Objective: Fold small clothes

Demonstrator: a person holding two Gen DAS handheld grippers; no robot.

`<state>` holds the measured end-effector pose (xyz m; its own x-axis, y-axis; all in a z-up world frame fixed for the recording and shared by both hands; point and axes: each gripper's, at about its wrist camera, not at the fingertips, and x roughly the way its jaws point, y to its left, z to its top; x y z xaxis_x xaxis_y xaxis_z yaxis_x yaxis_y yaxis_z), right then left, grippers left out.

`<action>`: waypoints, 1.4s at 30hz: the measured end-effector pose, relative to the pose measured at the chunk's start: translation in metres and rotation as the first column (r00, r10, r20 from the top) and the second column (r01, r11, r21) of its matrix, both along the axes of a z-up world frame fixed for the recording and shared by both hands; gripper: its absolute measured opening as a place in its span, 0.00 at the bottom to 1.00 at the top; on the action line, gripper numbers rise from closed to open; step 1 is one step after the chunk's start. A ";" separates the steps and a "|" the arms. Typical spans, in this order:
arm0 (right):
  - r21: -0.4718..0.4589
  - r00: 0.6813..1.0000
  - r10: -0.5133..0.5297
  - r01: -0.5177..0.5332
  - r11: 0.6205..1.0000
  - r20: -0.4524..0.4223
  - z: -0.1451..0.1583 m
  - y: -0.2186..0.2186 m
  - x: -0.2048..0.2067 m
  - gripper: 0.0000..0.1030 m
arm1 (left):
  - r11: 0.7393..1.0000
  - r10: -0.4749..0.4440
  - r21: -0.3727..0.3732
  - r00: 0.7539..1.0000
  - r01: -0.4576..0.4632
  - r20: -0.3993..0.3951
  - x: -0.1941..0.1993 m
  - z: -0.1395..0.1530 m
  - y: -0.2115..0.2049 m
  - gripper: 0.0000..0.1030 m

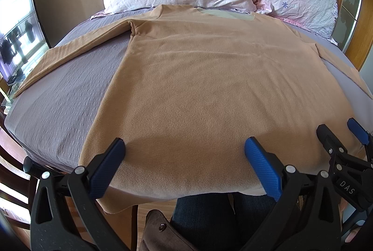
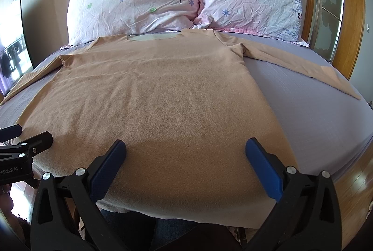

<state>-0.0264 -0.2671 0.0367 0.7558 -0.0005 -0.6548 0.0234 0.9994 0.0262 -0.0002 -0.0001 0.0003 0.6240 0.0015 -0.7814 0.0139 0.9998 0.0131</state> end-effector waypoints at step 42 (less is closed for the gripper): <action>0.000 1.000 -0.003 0.003 1.000 0.012 0.001 -0.001 -0.002 0.99 | 1.000 0.000 0.001 1.000 0.000 0.010 0.001 0.000 0.001 0.98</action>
